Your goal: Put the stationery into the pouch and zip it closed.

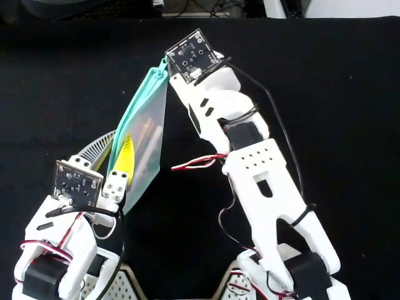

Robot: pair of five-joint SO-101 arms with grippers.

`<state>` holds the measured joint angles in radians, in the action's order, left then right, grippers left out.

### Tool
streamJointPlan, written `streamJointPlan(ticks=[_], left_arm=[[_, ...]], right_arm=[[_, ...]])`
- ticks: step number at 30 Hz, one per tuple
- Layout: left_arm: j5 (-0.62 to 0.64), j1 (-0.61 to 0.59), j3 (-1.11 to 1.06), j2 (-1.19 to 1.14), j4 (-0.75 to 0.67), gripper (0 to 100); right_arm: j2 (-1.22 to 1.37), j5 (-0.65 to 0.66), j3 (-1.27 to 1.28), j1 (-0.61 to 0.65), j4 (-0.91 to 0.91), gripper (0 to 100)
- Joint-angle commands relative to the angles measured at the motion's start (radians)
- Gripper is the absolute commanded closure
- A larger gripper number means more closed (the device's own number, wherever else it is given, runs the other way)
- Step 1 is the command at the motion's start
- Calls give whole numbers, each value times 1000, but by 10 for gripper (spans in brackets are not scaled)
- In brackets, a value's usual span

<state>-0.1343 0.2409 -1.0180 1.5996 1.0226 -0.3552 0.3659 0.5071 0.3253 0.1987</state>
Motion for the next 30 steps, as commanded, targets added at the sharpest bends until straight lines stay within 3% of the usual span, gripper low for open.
streamJointPlan(ticks=[1, 13, 19, 24, 30], left_arm=[[8, -5, -56, -8, 32, 970], [8, -5, -56, -8, 32, 970], [8, -5, -56, -8, 32, 970], [8, -5, -56, -8, 32, 970], [8, -5, -56, -8, 31, 970]], right_arm=[[4, -9, -76, -120, -32, 986], [-2, -9, -76, -137, -31, 986], [-4, -11, -68, -87, -14, 958], [-53, -11, -128, -12, 173, 829], [-197, -11, -173, 83, 364, 821]])
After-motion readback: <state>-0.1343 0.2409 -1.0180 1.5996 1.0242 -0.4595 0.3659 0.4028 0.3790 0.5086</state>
